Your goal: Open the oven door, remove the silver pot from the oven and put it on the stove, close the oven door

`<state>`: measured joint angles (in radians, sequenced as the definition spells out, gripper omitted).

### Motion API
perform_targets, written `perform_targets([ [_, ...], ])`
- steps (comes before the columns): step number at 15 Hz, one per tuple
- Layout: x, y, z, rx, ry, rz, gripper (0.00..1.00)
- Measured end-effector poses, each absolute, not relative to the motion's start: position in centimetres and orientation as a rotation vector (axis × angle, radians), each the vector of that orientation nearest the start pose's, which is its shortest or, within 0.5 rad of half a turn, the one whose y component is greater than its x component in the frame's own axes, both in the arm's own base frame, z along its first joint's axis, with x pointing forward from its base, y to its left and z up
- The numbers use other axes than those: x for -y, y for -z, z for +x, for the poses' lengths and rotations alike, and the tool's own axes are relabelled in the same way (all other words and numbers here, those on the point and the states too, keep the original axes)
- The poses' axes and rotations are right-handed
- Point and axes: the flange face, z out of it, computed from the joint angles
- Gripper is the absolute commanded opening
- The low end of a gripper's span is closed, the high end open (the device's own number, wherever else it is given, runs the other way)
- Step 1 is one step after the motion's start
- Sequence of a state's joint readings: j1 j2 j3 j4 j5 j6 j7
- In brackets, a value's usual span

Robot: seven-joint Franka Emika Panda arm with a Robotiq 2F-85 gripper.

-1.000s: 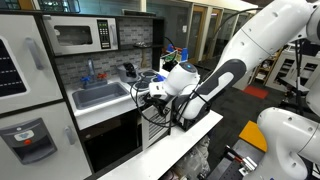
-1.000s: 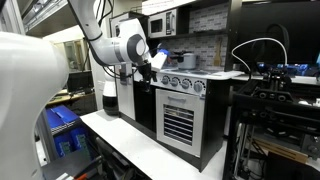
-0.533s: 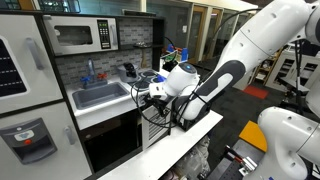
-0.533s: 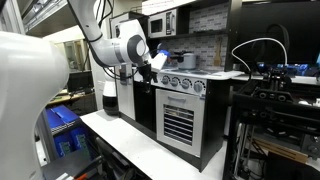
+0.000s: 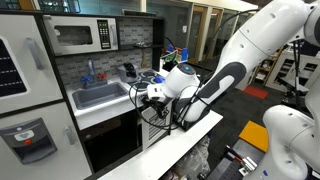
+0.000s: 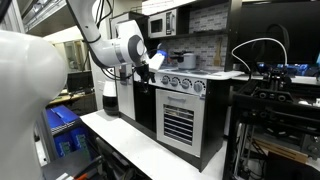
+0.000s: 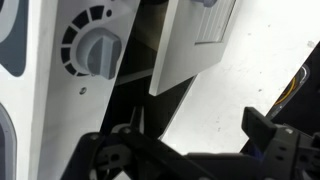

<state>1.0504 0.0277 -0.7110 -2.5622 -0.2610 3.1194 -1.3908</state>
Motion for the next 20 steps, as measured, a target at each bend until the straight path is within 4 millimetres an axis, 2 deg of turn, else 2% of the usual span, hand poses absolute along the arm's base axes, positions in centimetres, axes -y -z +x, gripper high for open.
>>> perform_targets([
  [6,-19.3,-30.9,46.2,-2.319,-0.556,1.447,1.0],
  [13,-18.4,-30.2,49.1,-2.306,-0.477,1.397,1.0],
  [20,-18.5,-30.2,49.2,-2.308,-0.473,1.391,1.0],
])
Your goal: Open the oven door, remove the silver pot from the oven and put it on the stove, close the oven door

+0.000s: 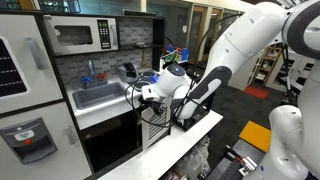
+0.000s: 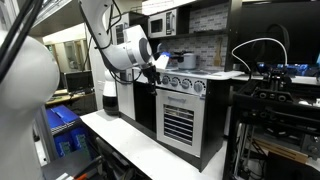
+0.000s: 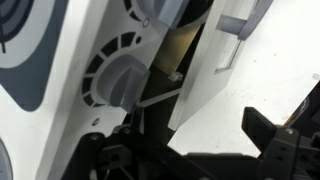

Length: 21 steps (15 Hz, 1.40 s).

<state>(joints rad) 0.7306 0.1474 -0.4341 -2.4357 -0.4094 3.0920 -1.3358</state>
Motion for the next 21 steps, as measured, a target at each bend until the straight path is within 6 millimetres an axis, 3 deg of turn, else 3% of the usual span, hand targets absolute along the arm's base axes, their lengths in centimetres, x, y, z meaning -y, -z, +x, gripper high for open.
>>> perform_targets([
  [13,-18.6,-30.3,49.2,-2.309,-0.474,1.39,1.0],
  [21,-20.8,-29.7,48.1,-2.335,-0.458,1.406,1.0],
])
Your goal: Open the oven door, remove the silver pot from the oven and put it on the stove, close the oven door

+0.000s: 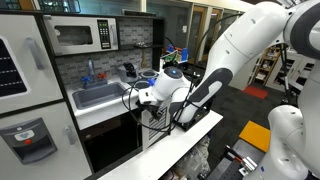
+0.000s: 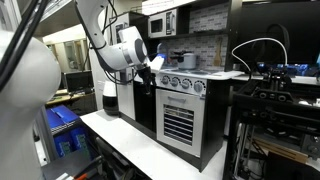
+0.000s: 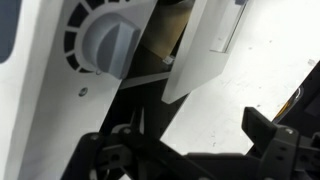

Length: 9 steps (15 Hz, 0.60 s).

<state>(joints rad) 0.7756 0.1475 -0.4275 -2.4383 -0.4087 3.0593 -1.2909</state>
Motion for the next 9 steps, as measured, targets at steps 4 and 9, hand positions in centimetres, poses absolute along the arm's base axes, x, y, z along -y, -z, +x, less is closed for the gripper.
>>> perform_targets([
  [4,-21.0,-29.0,47.8,-2.335,-0.417,1.427,1.0],
  [9,-21.2,-27.2,47.9,-2.337,-0.36,1.415,1.0],
])
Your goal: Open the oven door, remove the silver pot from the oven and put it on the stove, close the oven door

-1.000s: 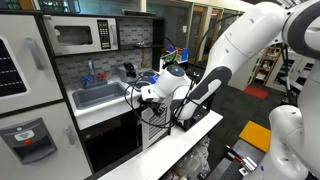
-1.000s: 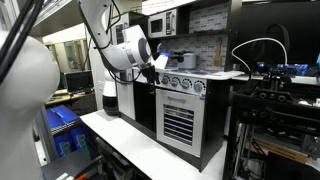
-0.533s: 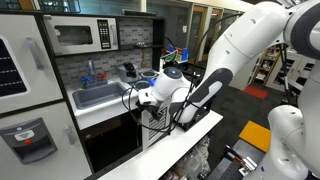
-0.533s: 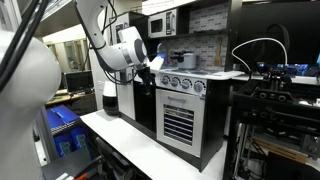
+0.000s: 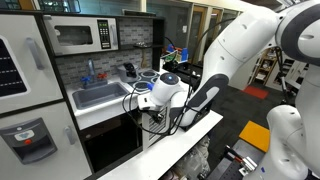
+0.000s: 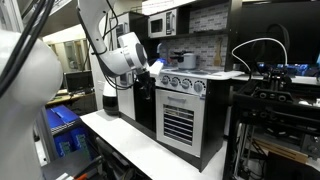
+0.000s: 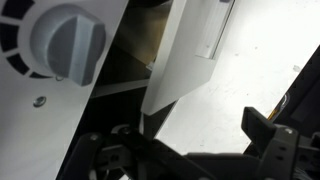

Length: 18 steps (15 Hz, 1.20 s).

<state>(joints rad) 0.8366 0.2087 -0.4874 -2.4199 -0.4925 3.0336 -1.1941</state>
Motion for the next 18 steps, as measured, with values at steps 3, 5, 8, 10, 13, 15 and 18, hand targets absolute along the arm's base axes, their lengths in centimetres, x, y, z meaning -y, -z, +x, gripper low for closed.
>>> perform_targets([
  [3,-21.4,-26.3,48.3,-2.34,-0.329,1.388,1.0],
  [5,-21.6,-25.9,48.5,-2.339,-0.313,1.373,1.0],
  [8,-21.7,-25.5,48.7,-2.34,-0.288,1.339,1.0],
  [10,-21.6,-25.3,48.9,-2.344,-0.259,1.283,1.0],
  [13,-21.3,-25.0,48.8,-2.351,-0.201,1.168,1.0],
  [15,-21.3,-25.0,48.6,-2.353,-0.167,1.098,1.0],
  [18,-21.4,-25.0,48.0,-2.352,-0.13,1.009,1.0],
])
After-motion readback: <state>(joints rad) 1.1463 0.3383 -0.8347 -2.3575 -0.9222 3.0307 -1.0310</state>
